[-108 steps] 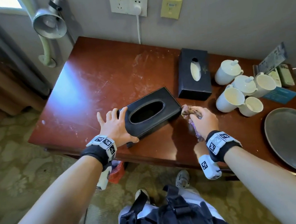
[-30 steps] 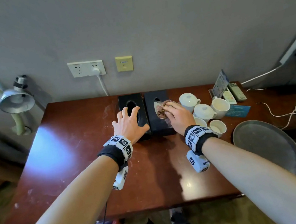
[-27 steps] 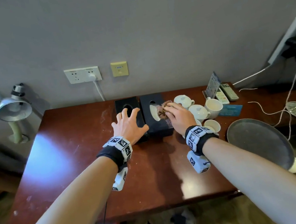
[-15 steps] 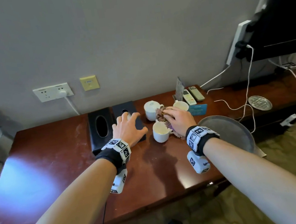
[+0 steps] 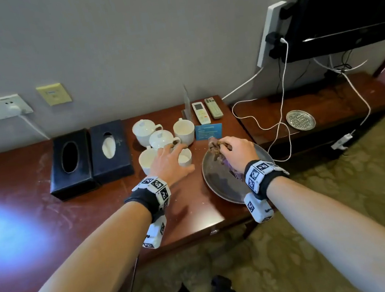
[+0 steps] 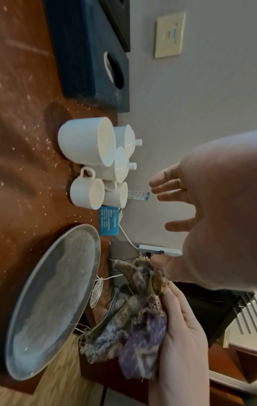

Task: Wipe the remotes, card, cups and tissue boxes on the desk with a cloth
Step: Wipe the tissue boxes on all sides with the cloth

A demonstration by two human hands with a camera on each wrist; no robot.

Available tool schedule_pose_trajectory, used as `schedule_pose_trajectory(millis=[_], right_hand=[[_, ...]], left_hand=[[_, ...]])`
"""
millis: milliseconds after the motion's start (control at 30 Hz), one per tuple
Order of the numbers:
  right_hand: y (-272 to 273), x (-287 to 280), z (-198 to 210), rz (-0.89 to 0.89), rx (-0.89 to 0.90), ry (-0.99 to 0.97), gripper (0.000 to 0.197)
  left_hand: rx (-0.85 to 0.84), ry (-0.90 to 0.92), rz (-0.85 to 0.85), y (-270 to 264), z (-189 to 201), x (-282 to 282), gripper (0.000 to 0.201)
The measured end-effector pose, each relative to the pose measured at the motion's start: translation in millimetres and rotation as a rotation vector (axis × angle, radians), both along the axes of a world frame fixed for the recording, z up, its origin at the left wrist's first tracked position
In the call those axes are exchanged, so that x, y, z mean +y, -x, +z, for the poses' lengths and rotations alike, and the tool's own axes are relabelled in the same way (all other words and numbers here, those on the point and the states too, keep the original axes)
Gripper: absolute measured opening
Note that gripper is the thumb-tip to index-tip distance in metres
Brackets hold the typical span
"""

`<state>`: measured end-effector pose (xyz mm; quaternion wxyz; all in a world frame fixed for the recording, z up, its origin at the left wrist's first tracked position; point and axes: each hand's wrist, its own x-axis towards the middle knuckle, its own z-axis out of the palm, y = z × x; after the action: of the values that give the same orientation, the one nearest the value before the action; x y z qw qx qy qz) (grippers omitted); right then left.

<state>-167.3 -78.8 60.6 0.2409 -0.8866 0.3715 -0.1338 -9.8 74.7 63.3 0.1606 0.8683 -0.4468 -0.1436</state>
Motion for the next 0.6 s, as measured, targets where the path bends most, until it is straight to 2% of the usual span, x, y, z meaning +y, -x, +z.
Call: schedule_pose_trajectory(millis=[233,467,600], right_hand=[[32.0,-41.6,-41.0,-0.058,0.05,-0.074,0.032],[30.4,-71.5,-74.1,-0.043,0.209,-0.093,0.033],[26.9,-81.5,-92.2,-0.035,0.278,-0.086,0.029]], left_hand=[[0.079,-0.059,0.005,29.0,-33.6,-29.5,0.067],[0.139,-0.099,0.013,34.1,-55.5,-37.7,0.067],[0.107,-0.14,0.027,30.9,-63.4,-37.4,0.066]])
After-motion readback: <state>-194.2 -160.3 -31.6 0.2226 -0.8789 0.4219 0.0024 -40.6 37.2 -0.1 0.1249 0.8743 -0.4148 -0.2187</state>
